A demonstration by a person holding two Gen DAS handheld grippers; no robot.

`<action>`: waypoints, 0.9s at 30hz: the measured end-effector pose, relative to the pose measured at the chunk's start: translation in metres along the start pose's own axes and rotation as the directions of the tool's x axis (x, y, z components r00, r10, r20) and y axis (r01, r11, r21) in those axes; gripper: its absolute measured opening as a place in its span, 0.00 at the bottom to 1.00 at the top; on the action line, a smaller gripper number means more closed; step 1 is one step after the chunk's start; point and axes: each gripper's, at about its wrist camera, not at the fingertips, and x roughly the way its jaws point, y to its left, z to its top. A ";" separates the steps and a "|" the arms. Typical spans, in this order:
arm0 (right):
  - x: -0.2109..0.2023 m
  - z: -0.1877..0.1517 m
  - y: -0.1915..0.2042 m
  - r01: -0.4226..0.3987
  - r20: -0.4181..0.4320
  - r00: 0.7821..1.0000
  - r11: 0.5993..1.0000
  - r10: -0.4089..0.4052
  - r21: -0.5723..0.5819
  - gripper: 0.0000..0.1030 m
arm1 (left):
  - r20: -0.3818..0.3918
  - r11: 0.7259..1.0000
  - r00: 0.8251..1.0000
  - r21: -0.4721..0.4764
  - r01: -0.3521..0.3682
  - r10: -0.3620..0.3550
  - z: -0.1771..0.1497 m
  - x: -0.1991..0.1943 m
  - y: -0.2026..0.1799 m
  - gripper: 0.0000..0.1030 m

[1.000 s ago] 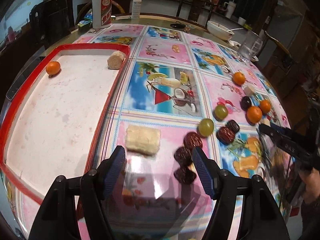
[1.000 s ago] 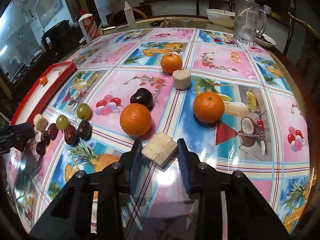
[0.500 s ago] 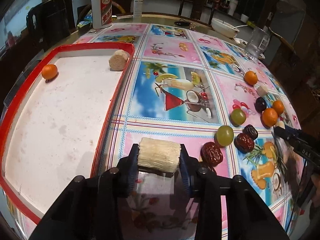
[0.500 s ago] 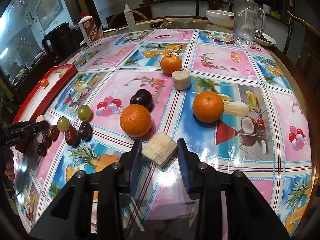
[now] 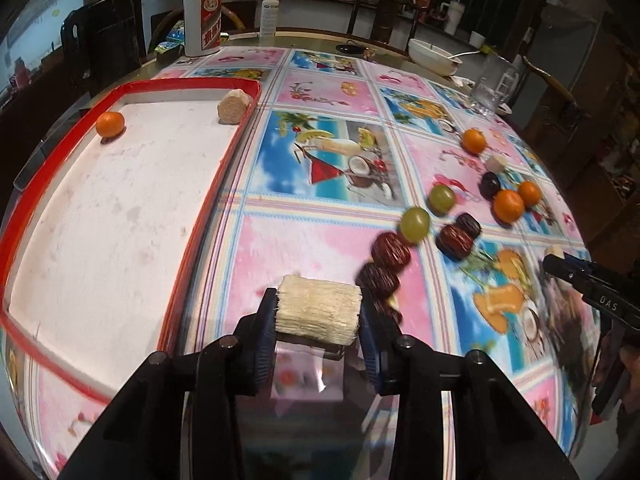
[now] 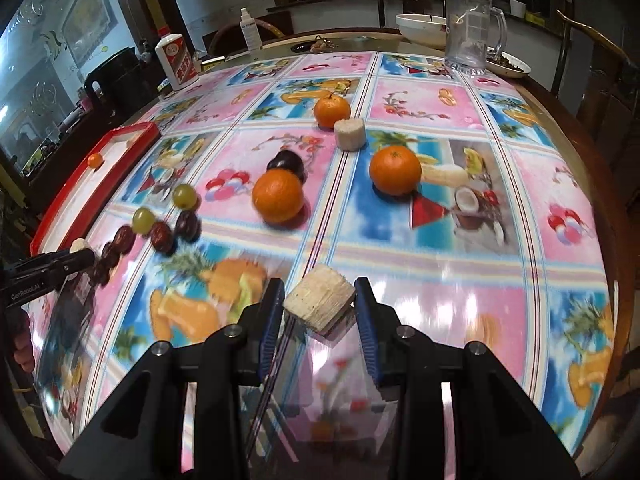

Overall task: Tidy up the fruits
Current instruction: 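Carry both chunks into the tray and open both tools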

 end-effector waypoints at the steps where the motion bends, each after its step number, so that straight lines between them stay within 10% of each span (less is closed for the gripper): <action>1: -0.003 -0.003 0.002 -0.001 -0.002 1.000 1.000 0.001 -0.004 0.36 | -0.001 1.000 1.000 0.003 0.005 -0.005 -0.003 -0.003 0.000 0.36; 27: 0.016 0.035 0.186 -0.199 -0.053 0.980 0.944 0.192 -0.264 0.36 | 0.122 1.000 0.992 0.003 0.008 -0.009 0.013 -0.060 0.051 0.36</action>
